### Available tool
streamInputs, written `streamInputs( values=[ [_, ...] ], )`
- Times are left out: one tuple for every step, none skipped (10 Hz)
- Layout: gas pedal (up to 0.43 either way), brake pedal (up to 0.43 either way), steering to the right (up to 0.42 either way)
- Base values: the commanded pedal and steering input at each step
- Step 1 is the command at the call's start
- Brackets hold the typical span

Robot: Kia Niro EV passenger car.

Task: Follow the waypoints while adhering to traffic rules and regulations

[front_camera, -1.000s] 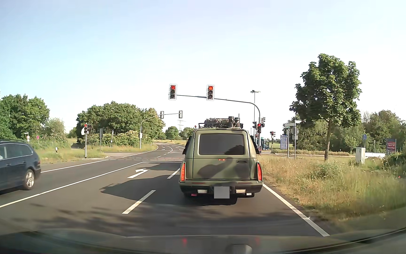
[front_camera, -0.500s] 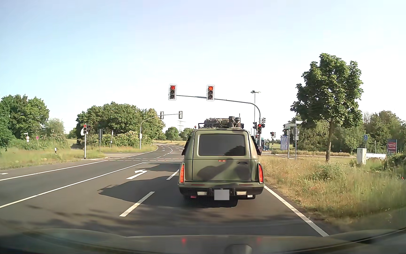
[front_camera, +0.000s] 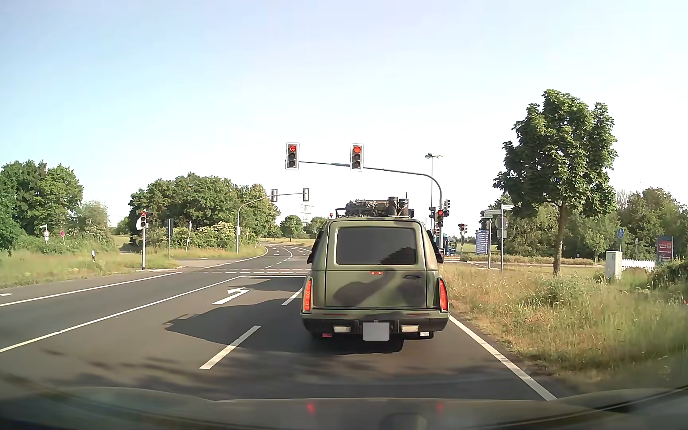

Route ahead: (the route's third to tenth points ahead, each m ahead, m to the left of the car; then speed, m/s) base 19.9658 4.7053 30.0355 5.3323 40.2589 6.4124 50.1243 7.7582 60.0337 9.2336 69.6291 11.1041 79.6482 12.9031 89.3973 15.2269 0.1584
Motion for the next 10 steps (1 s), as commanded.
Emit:
streamInputs(
  values=[
    [0.0, 0.195, -0.003],
    [0.0, 0.195, -0.003],
    [0.0, 0.195, -0.003],
    [0.0, 0.195, -0.003],
    [0.0, 0.195, -0.003],
    [0.0, 0.195, -0.003],
    [0.0, 0.195, -0.003],
    [0.0, 0.195, -0.003],
    [0.0, 0.195, -0.003],
    [0.0, 0.189, -0.003]
  ],
)
